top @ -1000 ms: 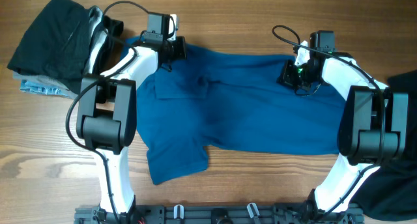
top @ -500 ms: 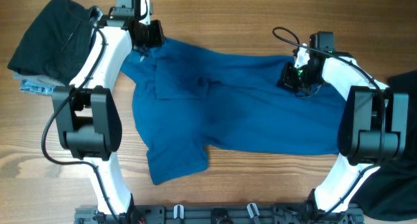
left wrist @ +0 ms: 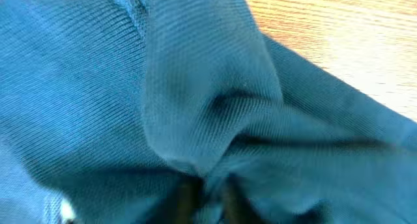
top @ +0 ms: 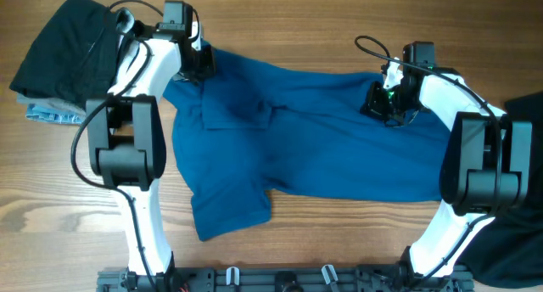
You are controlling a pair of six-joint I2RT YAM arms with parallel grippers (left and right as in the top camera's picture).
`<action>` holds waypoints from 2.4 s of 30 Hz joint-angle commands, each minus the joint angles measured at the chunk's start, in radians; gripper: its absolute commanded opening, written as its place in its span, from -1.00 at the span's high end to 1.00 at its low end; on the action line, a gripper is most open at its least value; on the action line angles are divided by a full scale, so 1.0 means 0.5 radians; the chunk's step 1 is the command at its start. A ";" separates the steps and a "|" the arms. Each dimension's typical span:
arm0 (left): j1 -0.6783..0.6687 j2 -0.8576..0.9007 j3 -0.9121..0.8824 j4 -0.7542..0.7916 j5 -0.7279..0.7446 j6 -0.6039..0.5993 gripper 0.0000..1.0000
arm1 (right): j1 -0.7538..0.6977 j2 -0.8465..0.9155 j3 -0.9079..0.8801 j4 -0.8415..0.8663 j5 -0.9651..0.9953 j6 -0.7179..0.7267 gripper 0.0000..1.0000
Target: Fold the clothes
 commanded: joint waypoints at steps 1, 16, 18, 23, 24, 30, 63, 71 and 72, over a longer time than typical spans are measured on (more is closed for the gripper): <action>-0.011 -0.009 0.027 0.008 0.089 0.002 0.92 | 0.012 0.038 -0.009 -0.032 0.039 0.008 0.88; -0.043 -0.085 0.072 0.278 0.078 0.002 -0.61 | 0.012 0.038 -0.009 -0.046 0.040 0.004 0.83; -0.031 -0.085 0.072 0.093 0.078 0.003 -0.68 | 0.012 0.038 -0.009 -0.047 0.040 0.004 0.81; 0.014 -0.085 0.072 -0.134 0.072 0.009 -0.04 | 0.012 0.038 -0.009 -0.047 0.040 0.004 0.80; 0.019 -0.084 0.072 -0.207 0.072 0.008 -0.03 | 0.012 0.038 -0.009 -0.047 0.040 0.004 0.79; 0.022 -0.243 0.072 -0.445 0.079 0.010 -0.62 | 0.012 0.038 -0.009 -0.066 0.040 0.002 0.76; 0.007 -0.815 -0.314 -0.584 0.072 0.055 -0.53 | -0.732 0.110 -0.008 0.298 0.603 0.227 0.92; 0.053 -0.970 -0.318 -1.118 0.063 0.054 -0.87 | -1.005 0.189 0.075 0.293 0.562 0.287 0.91; 0.062 -0.963 -0.335 -1.168 0.063 0.053 -0.86 | -1.033 0.148 0.111 0.267 0.494 0.224 0.91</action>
